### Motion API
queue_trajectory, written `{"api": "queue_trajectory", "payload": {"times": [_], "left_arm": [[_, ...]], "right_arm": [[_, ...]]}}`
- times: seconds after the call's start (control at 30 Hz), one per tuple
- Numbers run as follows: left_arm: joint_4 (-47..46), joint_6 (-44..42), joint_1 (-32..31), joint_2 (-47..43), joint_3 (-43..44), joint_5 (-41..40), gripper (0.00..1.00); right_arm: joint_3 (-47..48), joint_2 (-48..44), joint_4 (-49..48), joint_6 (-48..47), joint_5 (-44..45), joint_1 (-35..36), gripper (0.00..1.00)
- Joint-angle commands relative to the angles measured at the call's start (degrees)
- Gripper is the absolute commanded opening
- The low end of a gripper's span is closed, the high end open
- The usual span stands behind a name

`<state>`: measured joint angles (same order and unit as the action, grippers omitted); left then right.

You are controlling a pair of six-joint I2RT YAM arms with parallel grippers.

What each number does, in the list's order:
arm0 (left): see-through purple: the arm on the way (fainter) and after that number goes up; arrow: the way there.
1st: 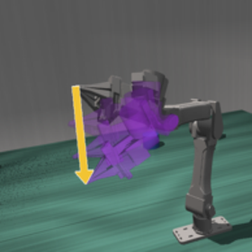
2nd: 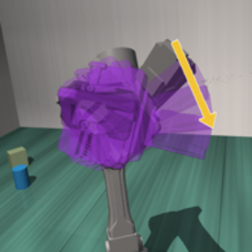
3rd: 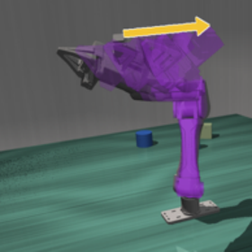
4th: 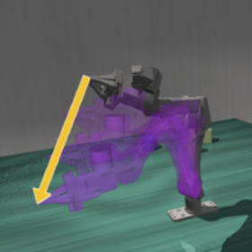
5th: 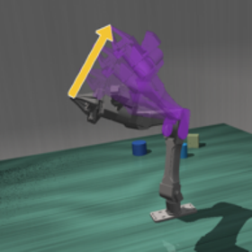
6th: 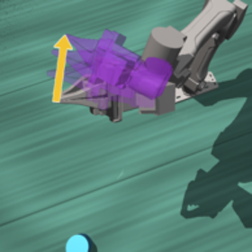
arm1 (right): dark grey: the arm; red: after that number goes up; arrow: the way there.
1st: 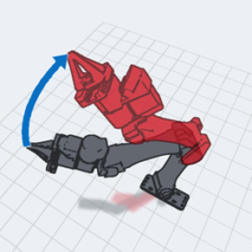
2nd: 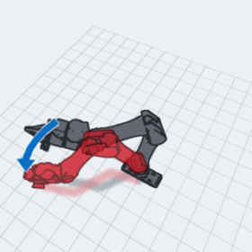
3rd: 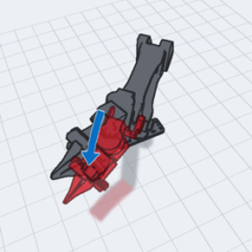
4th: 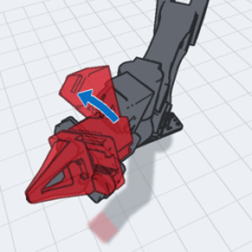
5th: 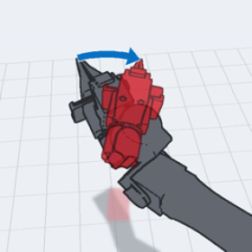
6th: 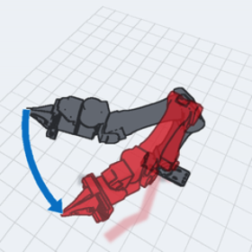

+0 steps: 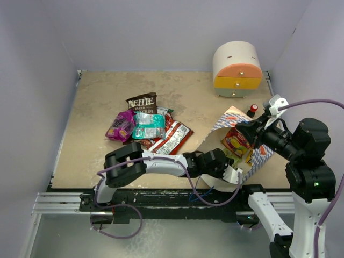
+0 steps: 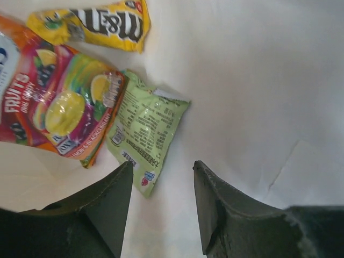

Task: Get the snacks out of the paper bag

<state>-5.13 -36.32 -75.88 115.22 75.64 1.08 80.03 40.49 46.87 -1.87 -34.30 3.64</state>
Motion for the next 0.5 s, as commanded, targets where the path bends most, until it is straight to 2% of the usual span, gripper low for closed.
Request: {"api": "queue_trajectory", "payload": {"times": [0.0, 0.17, 0.47], "left_arm": [[-2.42, -2.53, 2.20, 2.19, 2.77, 0.61, 0.54], [-3.47, -2.37, 3.60, 5.56, 5.09, 1.45, 0.60], [-4.62, 1.73, 3.81, 12.32, 12.95, -2.04, 0.61]], "right_arm": [[1.67, -0.07, -2.30, 1.71, -2.25, 0.05, 0.00], [1.79, 0.00, -2.36, 2.22, -2.33, 0.05, 0.00], [2.38, 1.67, -3.28, 2.13, -2.44, 0.05, 0.00]]}}
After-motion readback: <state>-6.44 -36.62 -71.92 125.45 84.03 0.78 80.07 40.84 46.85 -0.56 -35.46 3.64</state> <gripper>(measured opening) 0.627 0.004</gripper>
